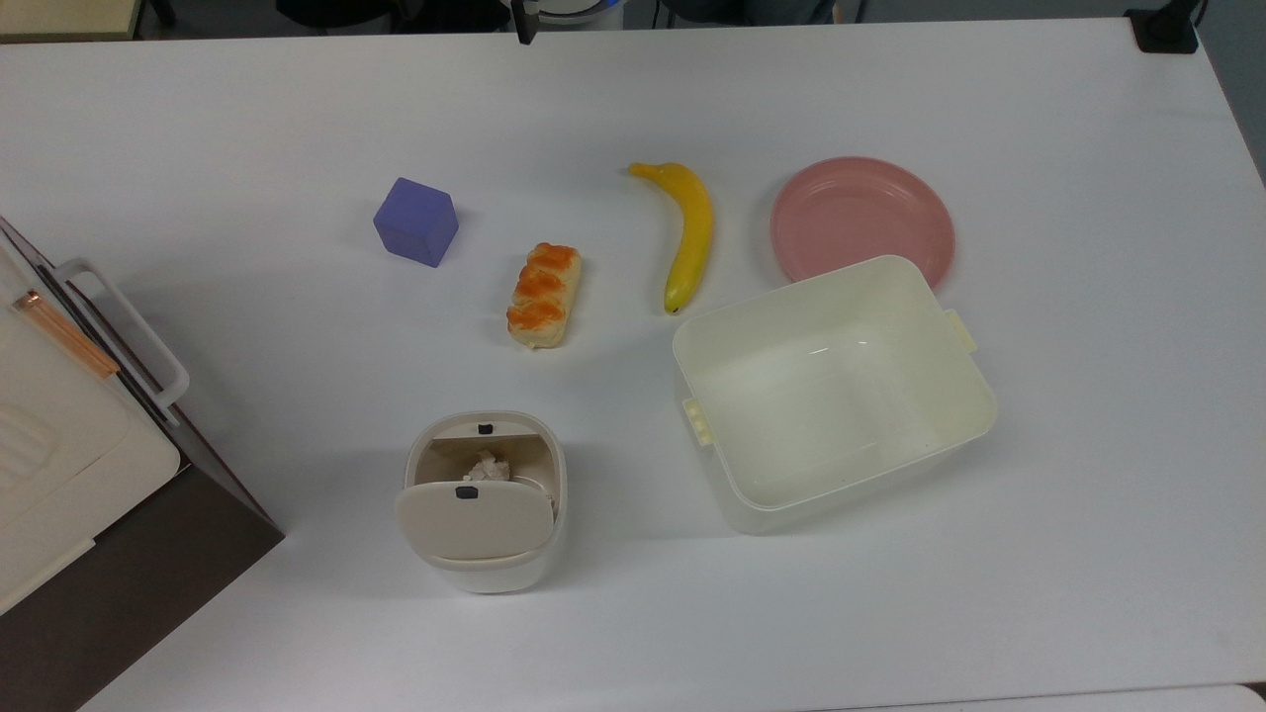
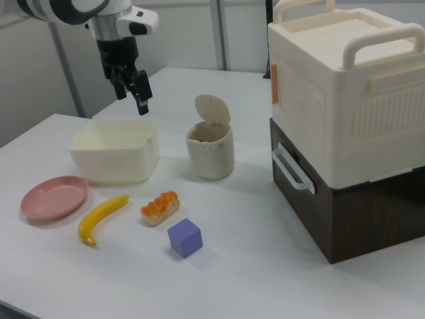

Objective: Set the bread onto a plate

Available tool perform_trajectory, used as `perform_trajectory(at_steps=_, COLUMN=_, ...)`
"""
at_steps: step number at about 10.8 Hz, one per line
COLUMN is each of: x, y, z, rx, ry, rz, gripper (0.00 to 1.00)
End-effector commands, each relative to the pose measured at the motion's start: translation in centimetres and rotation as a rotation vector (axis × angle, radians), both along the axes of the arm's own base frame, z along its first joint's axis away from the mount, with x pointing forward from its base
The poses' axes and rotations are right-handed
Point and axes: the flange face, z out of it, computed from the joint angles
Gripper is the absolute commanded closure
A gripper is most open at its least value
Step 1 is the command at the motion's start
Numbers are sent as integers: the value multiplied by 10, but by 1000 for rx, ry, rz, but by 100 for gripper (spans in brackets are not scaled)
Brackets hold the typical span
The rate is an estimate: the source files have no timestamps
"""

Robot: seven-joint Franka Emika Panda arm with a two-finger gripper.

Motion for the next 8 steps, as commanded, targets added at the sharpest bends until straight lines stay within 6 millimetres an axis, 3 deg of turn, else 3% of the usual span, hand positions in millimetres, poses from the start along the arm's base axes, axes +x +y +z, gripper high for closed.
perform_trajectory(at_steps=1, x=-1, y=-15, z=2, rx=-25, ry=-11, rz=-36, gripper=0)
perform_trajectory(at_steps=5, x=-5, y=23, z=-25, rx=-148, ry=116, rz=163, gripper=0)
perform_trajectory(at_steps=8, x=2, y=35, z=-45, rx=-192, ry=163, rz=199, gripper=0)
